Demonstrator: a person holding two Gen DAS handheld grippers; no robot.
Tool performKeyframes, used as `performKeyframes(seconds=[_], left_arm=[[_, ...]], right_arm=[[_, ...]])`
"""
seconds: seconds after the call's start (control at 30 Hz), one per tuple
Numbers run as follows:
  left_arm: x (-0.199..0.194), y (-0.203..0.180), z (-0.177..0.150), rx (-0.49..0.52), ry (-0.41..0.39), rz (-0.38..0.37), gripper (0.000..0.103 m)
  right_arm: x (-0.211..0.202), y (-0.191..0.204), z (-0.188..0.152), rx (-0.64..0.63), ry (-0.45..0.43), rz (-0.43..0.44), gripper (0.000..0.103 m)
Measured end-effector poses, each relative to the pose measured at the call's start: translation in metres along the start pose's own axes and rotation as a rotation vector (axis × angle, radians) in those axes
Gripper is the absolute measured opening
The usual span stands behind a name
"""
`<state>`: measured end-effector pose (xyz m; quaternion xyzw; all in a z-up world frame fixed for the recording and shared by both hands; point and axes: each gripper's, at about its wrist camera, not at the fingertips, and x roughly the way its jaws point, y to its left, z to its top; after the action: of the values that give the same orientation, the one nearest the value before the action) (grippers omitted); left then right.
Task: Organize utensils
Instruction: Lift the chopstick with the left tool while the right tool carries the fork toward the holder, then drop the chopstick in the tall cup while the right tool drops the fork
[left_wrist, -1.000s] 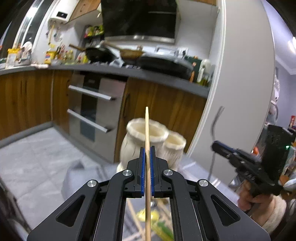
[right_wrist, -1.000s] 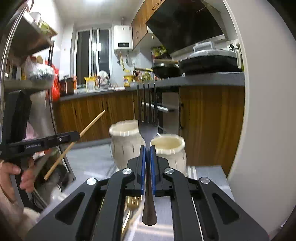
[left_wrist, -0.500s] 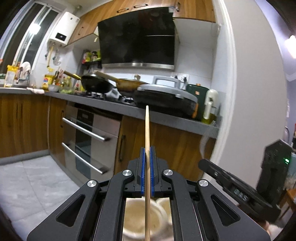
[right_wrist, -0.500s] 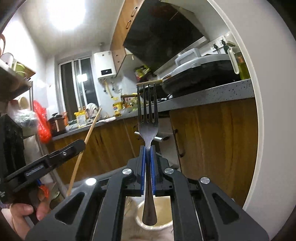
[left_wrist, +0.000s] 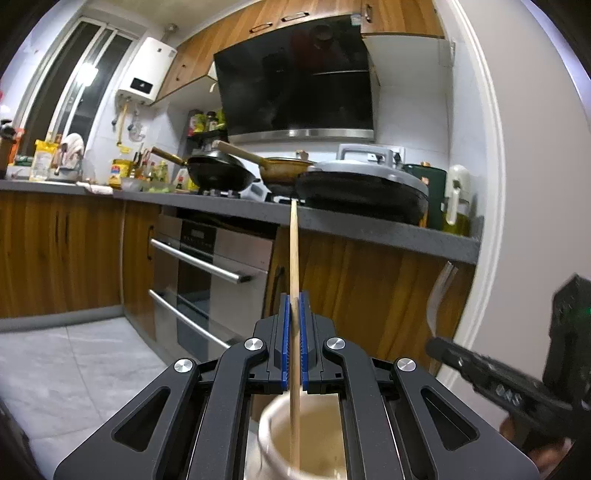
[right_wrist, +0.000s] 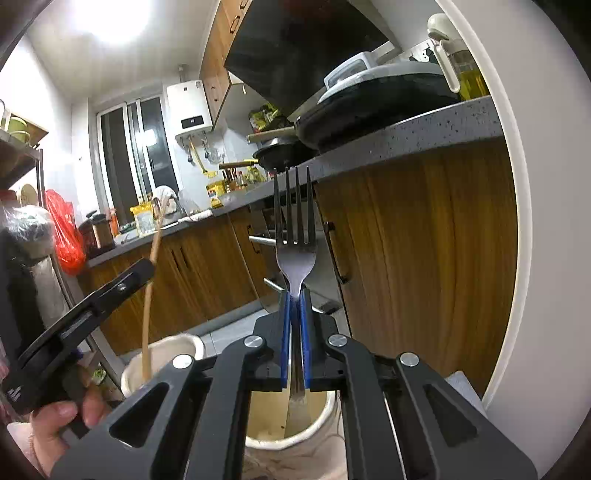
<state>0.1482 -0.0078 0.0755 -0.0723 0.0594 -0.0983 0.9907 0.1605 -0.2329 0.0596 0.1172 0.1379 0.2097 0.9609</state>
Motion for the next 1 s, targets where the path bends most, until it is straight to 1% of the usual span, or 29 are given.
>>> performKeyframes(seconds=[0.17,0.3,0.43,0.57,0.73,0.8,0.87,0.93,1.0], left_arm=[[-0.017,0.001,-0.017,0.009,0.066,0.003,0.005],[-0.029,0.006,-0.023,0.003,0.098,0.006,0.005],[-0.035,0.005,-0.027,0.028,0.104,0.026,0.005],[-0.038,0.008,-0.03,0.03,0.119,0.029,0.005],[-0.039,0.008,-0.032,0.045,0.127,0.044,0.006],[-0.04,0.009,-0.032,0.051,0.13,0.053,0.007],[-0.04,0.009,-0.032,0.053,0.132,0.058,0.015],[-0.041,0.01,-0.032,0.046,0.135,0.056,0.019],[-0.041,0.011,-0.032,0.046,0.141,0.06,0.02]], right_arm=[[-0.005,0.003,-0.008,-0.018,0.018,-0.016,0.005],[-0.01,0.006,-0.012,-0.025,0.027,-0.031,0.005],[-0.014,0.006,-0.017,-0.013,0.035,-0.033,0.005],[-0.014,0.006,-0.02,-0.015,0.051,-0.041,0.005],[-0.011,0.006,-0.017,-0.021,0.063,-0.042,0.005],[-0.012,0.006,-0.017,-0.023,0.063,-0.042,0.005],[-0.012,0.006,-0.017,-0.029,0.064,-0.045,0.005],[-0.009,0.005,-0.017,-0.033,0.068,-0.046,0.005],[-0.009,0.005,-0.018,-0.034,0.072,-0.052,0.005]])
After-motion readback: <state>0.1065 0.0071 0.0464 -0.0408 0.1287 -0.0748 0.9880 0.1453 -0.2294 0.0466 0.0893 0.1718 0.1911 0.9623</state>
